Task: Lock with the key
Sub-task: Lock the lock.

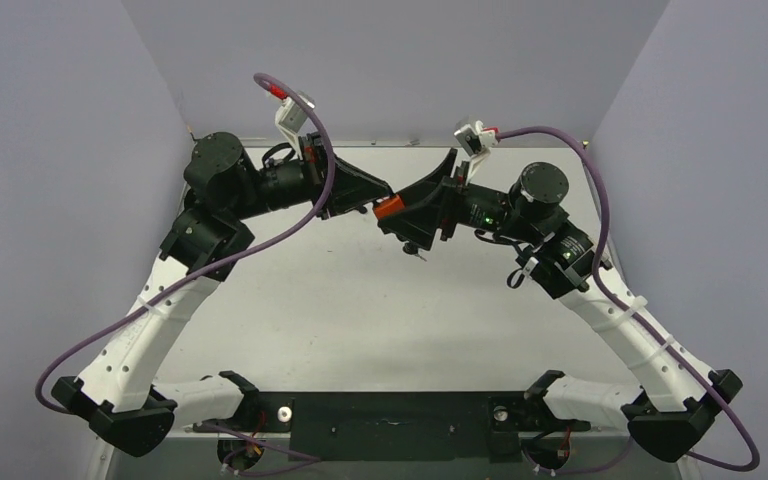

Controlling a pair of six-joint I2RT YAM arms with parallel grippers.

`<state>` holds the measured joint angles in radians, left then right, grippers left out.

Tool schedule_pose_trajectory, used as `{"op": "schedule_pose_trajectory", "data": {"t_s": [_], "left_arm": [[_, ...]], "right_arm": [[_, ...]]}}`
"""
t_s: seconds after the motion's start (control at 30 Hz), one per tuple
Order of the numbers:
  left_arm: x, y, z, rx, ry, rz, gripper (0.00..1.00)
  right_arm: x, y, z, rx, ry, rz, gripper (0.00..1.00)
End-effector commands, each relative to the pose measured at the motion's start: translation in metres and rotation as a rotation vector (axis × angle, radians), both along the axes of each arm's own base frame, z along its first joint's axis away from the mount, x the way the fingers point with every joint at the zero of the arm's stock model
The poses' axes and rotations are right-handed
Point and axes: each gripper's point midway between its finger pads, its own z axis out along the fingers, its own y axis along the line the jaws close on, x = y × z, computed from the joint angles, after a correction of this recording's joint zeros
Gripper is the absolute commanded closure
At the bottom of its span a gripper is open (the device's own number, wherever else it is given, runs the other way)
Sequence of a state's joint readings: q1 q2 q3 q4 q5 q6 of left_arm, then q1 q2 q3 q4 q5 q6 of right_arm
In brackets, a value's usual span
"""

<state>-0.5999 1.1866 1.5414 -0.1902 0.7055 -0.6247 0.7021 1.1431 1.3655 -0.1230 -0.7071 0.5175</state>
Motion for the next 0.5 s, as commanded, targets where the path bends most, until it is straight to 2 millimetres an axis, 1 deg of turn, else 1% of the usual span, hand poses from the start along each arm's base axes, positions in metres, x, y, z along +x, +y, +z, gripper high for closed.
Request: {"op": "schedule_pose_trajectory", "data": {"t_s": [0.0,0.03,0.07,0.1,0.17,0.2,0.23,0.27,0.37,0.4,0.47], "left_arm": [[0.011,0.012,0.019,-0.055,0.013,0.05,1.0],[0.011,0.013,0.019,-0.056,0.014,0.052,1.0],[0.012,0.013,0.02,-0.057,0.013,0.056,1.0],[0.013,0.015,0.021,-0.061,0.014,0.061,1.0],[0.015,0.015,0.021,-0.066,0.018,0.065,1.0],[0.016,0.016,0.021,-0.069,0.022,0.065,1.0],[0.016,0.016,0.022,-0.072,0.021,0.065,1.0],[0.017,0.015,0.022,-0.074,0.026,0.065,1.0],[0.02,0.016,0.024,-0.085,0.03,0.067,1.0],[0.02,0.015,0.024,-0.085,0.03,0.067,1.0],[0.023,0.015,0.025,-0.089,0.033,0.071,1.0]], "right_arm": [[-0.001,-0.022,0.034,0.132,-0.12,-0.024,0.32],[0.001,-0.028,0.034,0.135,-0.126,-0.039,0.28],[0.003,-0.03,0.028,0.132,-0.118,-0.046,0.27],[0.004,-0.036,0.028,0.138,-0.116,-0.052,0.24],[0.003,-0.04,0.017,0.15,-0.09,-0.033,0.22],[0.002,-0.041,0.022,0.175,-0.115,-0.025,0.22],[0.002,-0.041,0.015,0.176,-0.096,-0.014,0.22],[0.001,-0.042,0.016,0.184,-0.107,-0.011,0.22],[0.004,-0.038,0.006,0.178,-0.083,0.003,0.25],[0.004,-0.037,0.007,0.186,-0.091,0.008,0.26],[0.0,-0.03,0.005,0.185,-0.078,0.034,0.3]]}}
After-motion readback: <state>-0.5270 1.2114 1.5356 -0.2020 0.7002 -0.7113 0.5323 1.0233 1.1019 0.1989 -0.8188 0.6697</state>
